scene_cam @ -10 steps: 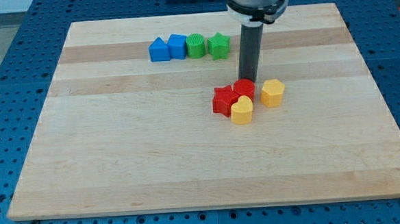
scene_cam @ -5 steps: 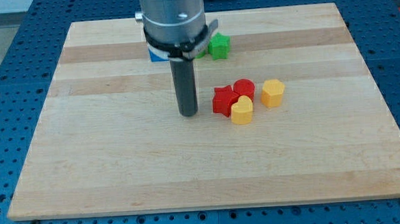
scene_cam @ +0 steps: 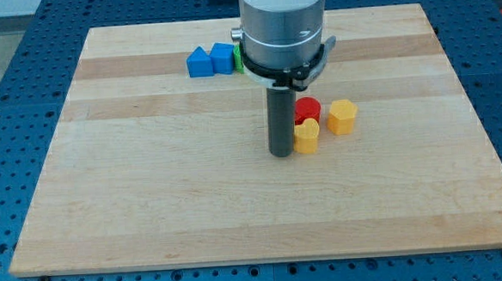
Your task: Separate the red blocks from yellow heart
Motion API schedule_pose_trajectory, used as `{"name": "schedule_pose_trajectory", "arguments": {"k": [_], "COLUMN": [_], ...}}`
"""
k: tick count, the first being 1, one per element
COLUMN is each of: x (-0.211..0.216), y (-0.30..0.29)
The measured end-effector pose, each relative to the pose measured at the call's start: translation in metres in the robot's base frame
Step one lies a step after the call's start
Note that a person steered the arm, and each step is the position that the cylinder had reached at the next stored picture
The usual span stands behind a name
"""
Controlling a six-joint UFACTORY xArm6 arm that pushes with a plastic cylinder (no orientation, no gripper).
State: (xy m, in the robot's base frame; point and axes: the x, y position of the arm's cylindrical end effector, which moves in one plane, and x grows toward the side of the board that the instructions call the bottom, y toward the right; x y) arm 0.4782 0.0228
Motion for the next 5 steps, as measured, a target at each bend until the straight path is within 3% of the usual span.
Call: {"name": "schedule_pose_trajectory", "arguments": {"k": [5], "x": [-0.023], "y": [-0.006]}}
